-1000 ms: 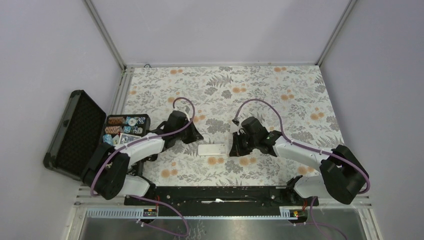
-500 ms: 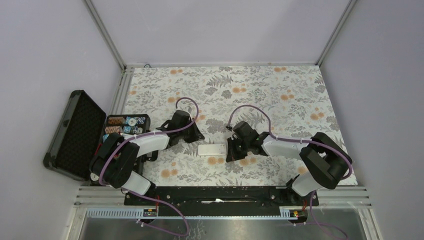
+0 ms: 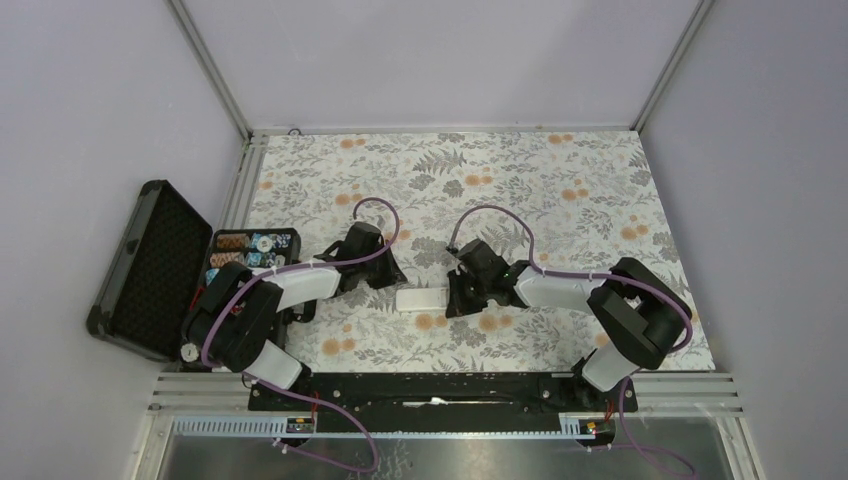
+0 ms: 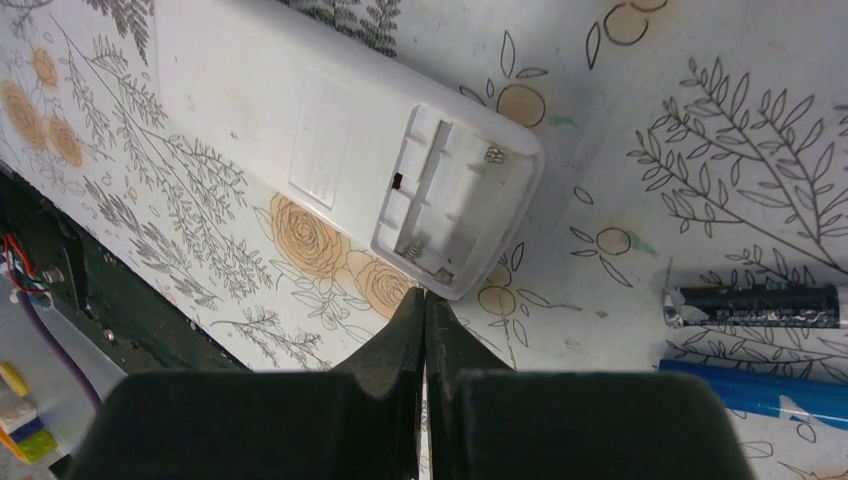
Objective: Load the batteries into the remote control
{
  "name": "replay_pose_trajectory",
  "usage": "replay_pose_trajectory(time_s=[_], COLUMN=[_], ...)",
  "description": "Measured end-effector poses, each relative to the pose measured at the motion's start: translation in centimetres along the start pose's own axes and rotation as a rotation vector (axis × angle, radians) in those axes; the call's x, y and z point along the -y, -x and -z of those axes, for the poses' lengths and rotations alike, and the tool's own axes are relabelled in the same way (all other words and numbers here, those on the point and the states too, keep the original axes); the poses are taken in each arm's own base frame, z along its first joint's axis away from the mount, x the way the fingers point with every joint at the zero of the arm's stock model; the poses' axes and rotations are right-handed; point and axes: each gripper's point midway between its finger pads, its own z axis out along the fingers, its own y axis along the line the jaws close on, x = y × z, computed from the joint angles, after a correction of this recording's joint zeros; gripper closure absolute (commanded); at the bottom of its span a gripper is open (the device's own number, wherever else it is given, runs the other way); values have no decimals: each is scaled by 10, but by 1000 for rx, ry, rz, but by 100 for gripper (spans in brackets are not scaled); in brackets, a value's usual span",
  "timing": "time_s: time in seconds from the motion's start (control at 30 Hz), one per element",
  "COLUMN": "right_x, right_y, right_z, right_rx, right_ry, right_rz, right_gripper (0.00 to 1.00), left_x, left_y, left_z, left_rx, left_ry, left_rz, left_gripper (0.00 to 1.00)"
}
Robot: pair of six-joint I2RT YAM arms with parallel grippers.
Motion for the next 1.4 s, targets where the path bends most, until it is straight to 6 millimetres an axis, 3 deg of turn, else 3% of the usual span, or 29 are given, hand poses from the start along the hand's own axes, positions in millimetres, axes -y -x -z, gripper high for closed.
replay_pose_trajectory(time_s=[0.63, 0.93, 1.4], right_x=[0, -4, -2], right_y=[44, 63, 73], right_z=[-18, -28, -31], right_rx=[95, 115, 119], right_ry=[-78, -93, -125], right_rz=[-14, 1, 34], right_gripper=[100, 100, 100], left_x=[-9, -13, 0], left_y=[-16, -35, -72], left_z=[8, 20, 30], left_rx=[-22, -51, -134], left_ry=[-6, -29, -60], left_rz=[-11, -6, -25], left_gripper=[100, 100, 100])
